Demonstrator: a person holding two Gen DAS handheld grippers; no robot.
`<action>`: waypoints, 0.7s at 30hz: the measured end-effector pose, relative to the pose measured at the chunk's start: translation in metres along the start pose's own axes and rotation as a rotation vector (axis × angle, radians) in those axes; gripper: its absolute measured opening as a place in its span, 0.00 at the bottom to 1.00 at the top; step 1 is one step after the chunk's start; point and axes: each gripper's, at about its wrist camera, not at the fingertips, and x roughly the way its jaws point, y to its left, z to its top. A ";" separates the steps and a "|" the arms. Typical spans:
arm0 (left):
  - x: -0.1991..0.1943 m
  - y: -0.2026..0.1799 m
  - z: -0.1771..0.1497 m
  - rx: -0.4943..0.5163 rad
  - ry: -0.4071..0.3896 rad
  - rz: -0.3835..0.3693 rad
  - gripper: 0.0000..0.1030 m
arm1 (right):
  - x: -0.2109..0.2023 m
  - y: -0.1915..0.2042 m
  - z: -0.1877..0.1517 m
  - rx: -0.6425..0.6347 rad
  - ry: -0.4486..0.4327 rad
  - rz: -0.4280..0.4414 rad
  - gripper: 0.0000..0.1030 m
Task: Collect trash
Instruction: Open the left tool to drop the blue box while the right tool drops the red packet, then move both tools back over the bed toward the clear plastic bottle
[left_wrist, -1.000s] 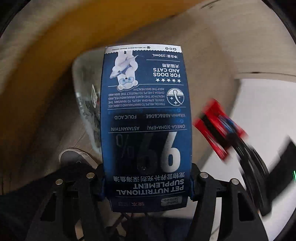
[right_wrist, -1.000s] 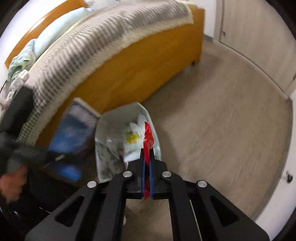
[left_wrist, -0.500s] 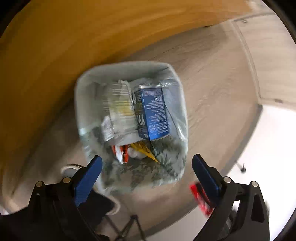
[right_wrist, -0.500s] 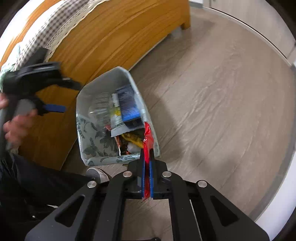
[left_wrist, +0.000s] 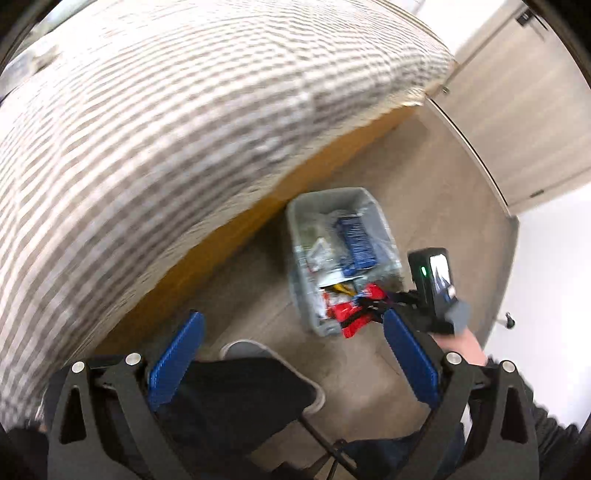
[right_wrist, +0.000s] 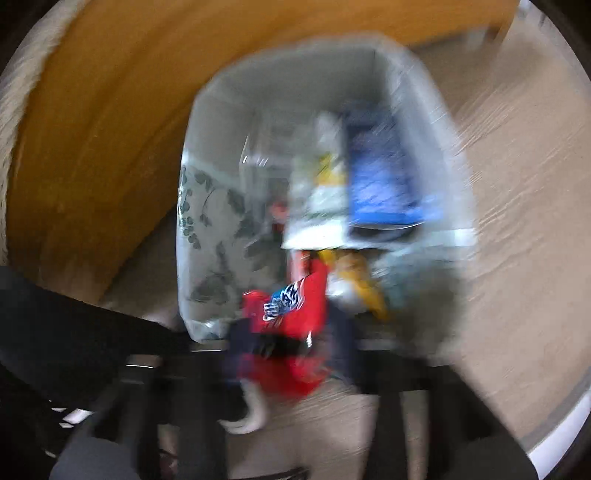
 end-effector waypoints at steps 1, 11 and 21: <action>-0.003 0.004 -0.003 -0.008 -0.003 0.007 0.92 | 0.009 -0.003 0.006 0.029 0.032 0.065 0.61; -0.009 0.038 -0.032 -0.049 -0.043 -0.024 0.92 | -0.021 -0.003 0.004 0.106 0.005 -0.135 0.67; -0.074 0.042 -0.041 0.014 -0.250 -0.054 0.92 | -0.112 0.048 -0.032 0.040 -0.176 -0.288 0.67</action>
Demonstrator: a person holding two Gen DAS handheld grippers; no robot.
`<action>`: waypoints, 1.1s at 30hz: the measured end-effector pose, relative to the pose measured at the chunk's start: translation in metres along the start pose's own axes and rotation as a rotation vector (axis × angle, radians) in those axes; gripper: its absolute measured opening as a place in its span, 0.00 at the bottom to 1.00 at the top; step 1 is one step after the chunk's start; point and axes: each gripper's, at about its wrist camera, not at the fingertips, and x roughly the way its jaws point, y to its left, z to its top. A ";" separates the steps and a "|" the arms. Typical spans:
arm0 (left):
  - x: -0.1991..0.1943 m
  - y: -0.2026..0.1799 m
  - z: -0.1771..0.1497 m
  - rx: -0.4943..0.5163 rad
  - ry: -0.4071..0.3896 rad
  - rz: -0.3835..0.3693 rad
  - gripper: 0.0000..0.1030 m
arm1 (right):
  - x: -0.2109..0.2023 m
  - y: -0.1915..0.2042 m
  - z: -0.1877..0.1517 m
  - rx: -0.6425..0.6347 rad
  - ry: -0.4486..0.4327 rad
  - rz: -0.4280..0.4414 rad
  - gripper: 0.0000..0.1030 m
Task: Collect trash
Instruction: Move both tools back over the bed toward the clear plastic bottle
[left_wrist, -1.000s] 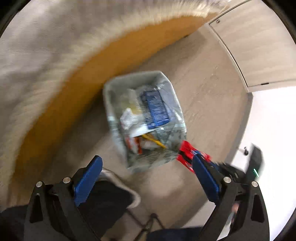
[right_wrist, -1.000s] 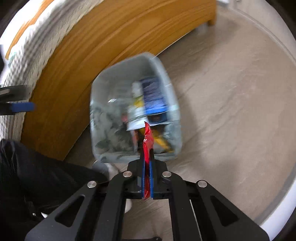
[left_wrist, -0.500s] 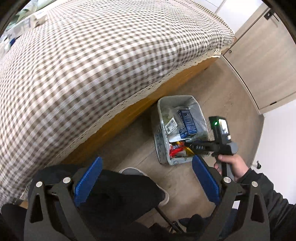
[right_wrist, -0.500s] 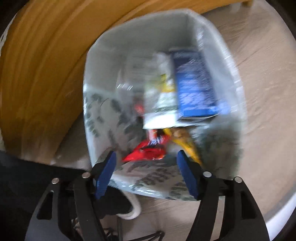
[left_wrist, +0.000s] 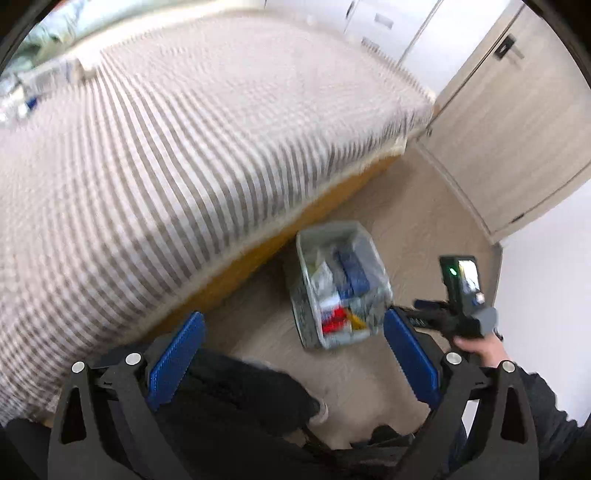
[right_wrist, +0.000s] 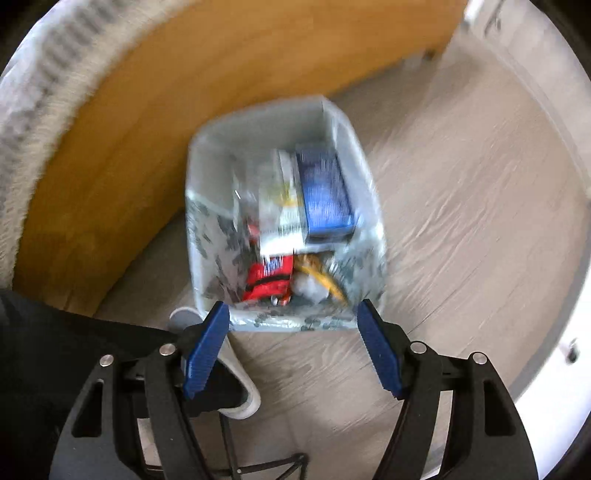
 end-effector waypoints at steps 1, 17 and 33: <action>-0.009 0.003 -0.001 0.008 -0.033 0.006 0.92 | -0.023 0.010 0.002 -0.037 -0.059 -0.022 0.67; -0.186 0.276 -0.085 -0.371 -0.293 0.499 0.92 | -0.182 0.363 0.040 -1.087 -0.577 0.100 0.67; -0.252 0.389 -0.176 -0.649 -0.280 0.646 0.92 | -0.094 0.656 0.083 -1.903 -0.082 0.140 0.03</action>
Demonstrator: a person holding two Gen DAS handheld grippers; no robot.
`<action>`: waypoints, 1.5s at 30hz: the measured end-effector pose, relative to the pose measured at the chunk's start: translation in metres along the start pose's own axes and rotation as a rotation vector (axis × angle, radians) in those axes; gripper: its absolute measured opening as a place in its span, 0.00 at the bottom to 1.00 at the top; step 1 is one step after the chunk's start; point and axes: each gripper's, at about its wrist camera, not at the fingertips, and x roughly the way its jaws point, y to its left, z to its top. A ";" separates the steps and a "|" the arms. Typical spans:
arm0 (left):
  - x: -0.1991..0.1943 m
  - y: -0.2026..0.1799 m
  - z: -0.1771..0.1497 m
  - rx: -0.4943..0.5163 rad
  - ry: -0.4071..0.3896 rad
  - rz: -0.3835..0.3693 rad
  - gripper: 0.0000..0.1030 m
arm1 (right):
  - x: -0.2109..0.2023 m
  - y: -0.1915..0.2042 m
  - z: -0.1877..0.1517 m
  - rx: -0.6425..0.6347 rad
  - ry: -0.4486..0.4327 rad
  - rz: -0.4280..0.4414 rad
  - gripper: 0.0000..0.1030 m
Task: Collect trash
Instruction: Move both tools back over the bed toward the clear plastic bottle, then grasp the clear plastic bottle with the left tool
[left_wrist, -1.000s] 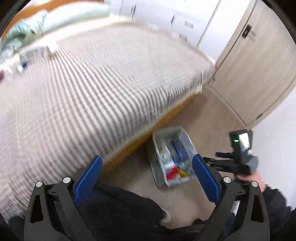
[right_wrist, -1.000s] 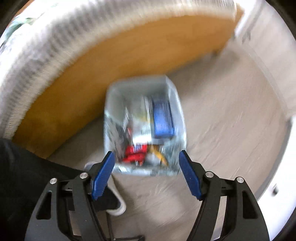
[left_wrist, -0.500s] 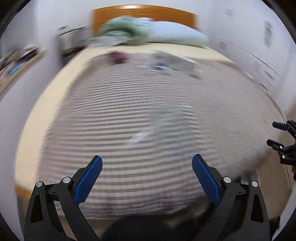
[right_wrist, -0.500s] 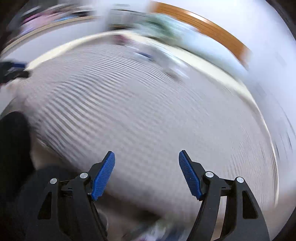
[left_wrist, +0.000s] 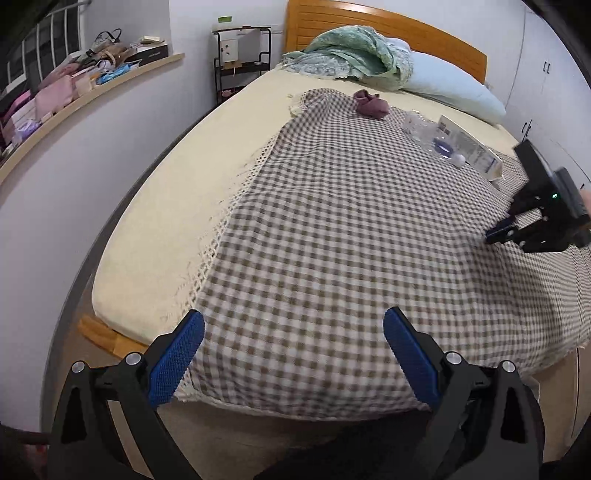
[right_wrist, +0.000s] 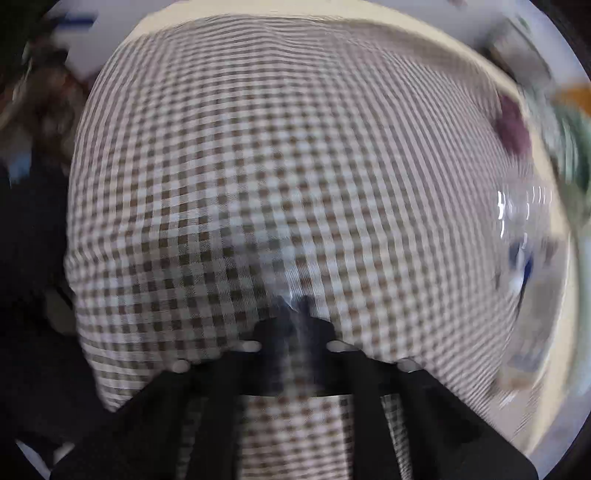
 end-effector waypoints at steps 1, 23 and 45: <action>0.003 -0.002 0.003 0.004 -0.001 0.000 0.92 | -0.002 -0.003 -0.007 0.033 -0.006 0.005 0.02; 0.164 -0.147 0.262 0.039 -0.151 -0.303 0.92 | -0.014 -0.050 -0.248 1.181 -0.418 -0.470 0.00; 0.326 -0.317 0.343 0.220 0.105 -0.163 0.55 | 0.001 -0.053 -0.256 1.271 -0.485 -0.486 0.00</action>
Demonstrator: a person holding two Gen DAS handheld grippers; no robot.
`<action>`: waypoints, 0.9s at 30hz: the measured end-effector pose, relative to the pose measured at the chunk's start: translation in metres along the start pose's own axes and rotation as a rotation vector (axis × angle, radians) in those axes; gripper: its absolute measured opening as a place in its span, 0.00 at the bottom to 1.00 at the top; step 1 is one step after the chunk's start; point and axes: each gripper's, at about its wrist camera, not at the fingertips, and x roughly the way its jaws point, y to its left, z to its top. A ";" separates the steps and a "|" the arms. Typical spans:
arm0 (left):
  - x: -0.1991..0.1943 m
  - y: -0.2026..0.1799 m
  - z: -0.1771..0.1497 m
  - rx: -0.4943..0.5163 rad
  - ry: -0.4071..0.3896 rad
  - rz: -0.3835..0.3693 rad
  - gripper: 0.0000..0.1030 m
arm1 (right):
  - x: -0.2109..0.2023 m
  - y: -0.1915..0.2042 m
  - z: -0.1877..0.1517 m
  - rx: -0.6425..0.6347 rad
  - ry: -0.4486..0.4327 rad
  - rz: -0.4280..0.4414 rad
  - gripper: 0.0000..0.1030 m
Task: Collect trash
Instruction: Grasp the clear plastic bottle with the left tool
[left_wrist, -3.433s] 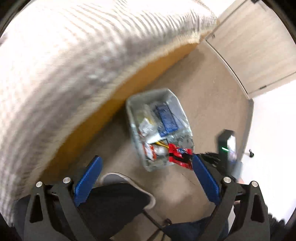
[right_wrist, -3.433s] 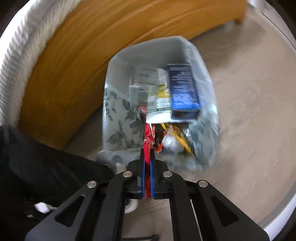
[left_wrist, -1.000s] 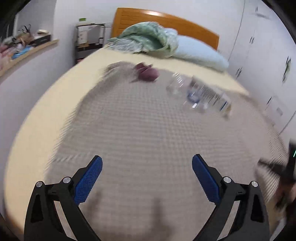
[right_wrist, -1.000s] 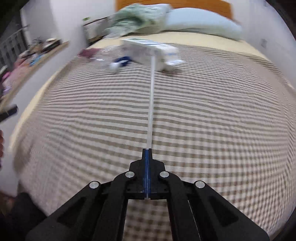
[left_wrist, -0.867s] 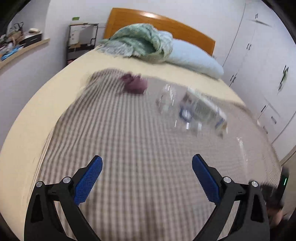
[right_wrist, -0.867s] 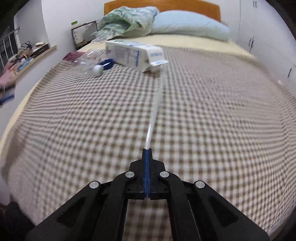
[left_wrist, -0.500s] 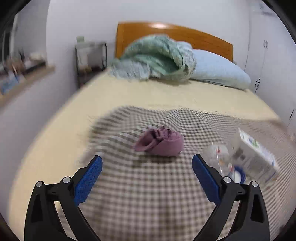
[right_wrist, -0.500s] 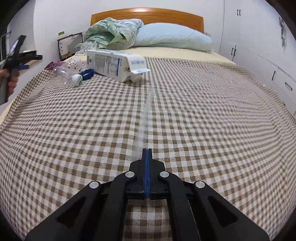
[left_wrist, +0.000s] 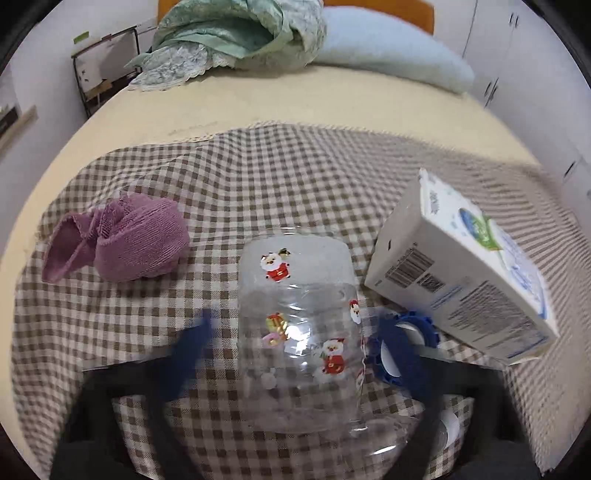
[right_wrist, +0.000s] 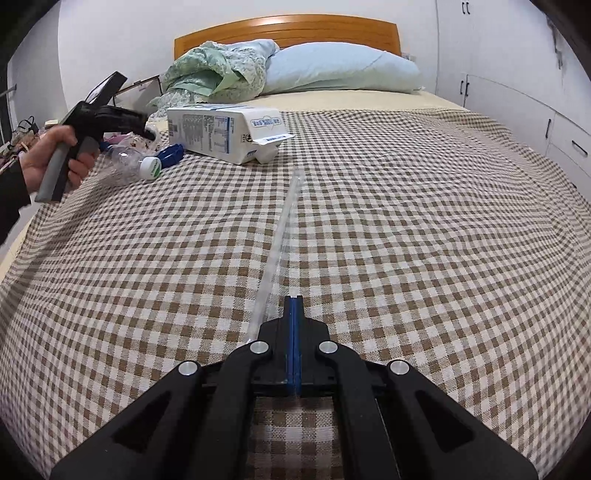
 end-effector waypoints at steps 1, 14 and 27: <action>-0.007 0.002 0.000 -0.034 -0.004 0.007 0.54 | -0.001 -0.001 0.000 0.004 -0.004 0.004 0.00; -0.316 0.012 -0.115 -0.020 -0.383 -0.037 0.55 | -0.023 -0.035 0.004 0.200 0.024 0.155 0.00; -0.365 0.002 -0.289 -0.131 -0.226 -0.116 0.55 | -0.033 0.003 0.016 0.112 0.133 0.118 0.05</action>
